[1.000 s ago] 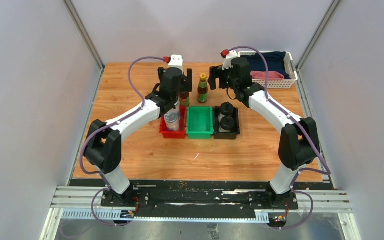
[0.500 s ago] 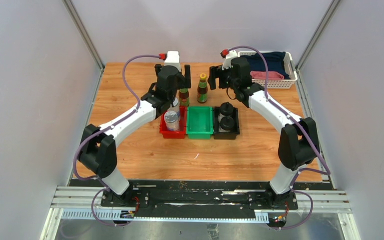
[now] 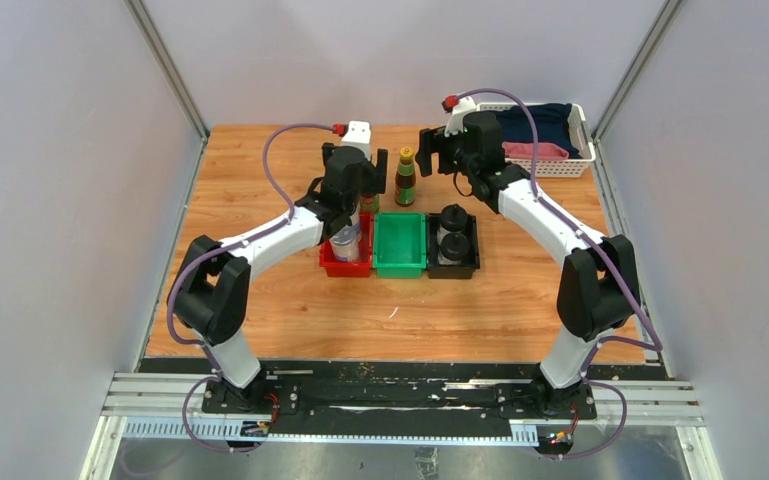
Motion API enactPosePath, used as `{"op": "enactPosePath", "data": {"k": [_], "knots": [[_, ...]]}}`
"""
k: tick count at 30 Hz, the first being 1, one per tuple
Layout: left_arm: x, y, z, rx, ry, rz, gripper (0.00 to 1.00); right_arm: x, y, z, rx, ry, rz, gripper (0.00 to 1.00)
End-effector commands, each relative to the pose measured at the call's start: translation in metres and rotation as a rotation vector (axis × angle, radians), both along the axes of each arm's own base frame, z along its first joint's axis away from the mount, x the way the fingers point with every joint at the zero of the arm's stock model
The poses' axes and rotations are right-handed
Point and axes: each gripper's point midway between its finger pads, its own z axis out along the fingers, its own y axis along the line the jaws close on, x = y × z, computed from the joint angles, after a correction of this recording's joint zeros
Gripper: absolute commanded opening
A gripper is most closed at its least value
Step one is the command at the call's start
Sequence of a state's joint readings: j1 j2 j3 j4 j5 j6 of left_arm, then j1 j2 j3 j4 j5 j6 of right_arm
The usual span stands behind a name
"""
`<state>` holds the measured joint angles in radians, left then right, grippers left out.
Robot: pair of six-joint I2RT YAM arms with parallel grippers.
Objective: Organize the condiment bottles
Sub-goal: Pick up the bottle from the center of the board.
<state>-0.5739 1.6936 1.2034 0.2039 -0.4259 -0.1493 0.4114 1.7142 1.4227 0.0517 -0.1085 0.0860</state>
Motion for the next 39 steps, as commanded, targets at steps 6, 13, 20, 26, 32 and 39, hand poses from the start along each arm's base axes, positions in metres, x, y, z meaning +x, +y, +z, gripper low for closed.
{"op": "enactPosePath", "data": {"k": [6, 13, 20, 26, 32, 39], "knots": [[0.004, -0.009, -0.005, -0.007, -0.076, -0.036, 0.88, 0.005, -0.002, 0.013, 0.005, -0.029, 0.007, 0.88], [0.003, -0.007, -0.012, -0.005, -0.097, -0.037, 0.87, 0.004, -0.002, 0.013, 0.008, -0.028, 0.008, 0.88], [0.002, -0.005, -0.007, -0.012, -0.124, -0.034, 0.85, 0.004, -0.001, 0.011, 0.012, -0.023, 0.011, 0.88], [0.002, -0.004, -0.005, -0.019, -0.131, -0.03, 0.85, 0.003, 0.0, 0.011, 0.015, -0.02, 0.015, 0.88], [0.0, -0.003, 0.001, -0.023, -0.141, -0.028, 0.84, 0.003, -0.001, 0.01, 0.016, -0.018, 0.014, 0.88], [-0.01, 0.007, 0.013, -0.051, -0.085, 0.02, 0.86, 0.001, -0.001, 0.007, 0.02, -0.013, 0.015, 0.88]]}}
